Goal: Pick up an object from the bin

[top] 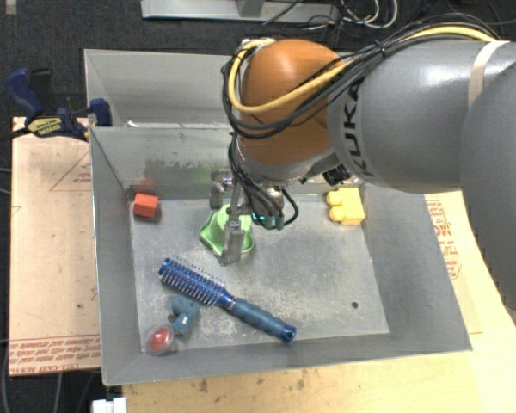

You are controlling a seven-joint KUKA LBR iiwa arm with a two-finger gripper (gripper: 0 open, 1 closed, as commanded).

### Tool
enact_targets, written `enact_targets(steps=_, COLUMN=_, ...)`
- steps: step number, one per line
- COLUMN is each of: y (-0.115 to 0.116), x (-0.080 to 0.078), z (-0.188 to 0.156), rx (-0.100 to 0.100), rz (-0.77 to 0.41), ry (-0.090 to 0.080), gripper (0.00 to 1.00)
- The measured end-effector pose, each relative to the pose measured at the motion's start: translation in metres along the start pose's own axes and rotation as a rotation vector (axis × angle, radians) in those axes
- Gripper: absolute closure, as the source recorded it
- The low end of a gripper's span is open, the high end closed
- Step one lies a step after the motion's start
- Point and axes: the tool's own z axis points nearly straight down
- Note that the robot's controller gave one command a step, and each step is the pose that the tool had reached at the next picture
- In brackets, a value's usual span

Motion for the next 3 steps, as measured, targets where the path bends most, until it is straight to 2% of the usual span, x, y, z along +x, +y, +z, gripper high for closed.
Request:
enact_targets(steps=1, y=-0.019, x=0.043, z=0.089, rx=0.002, rz=0.031, ry=0.004, gripper=0.00)
enact_targets(steps=2, y=0.021, x=0.084, z=0.136, rx=0.000, rz=-0.072, ry=-0.002, gripper=0.00)
enact_targets(steps=3, y=0.016, x=0.082, z=0.133, rx=0.000, rz=-0.312, ry=-0.009, gripper=0.00)
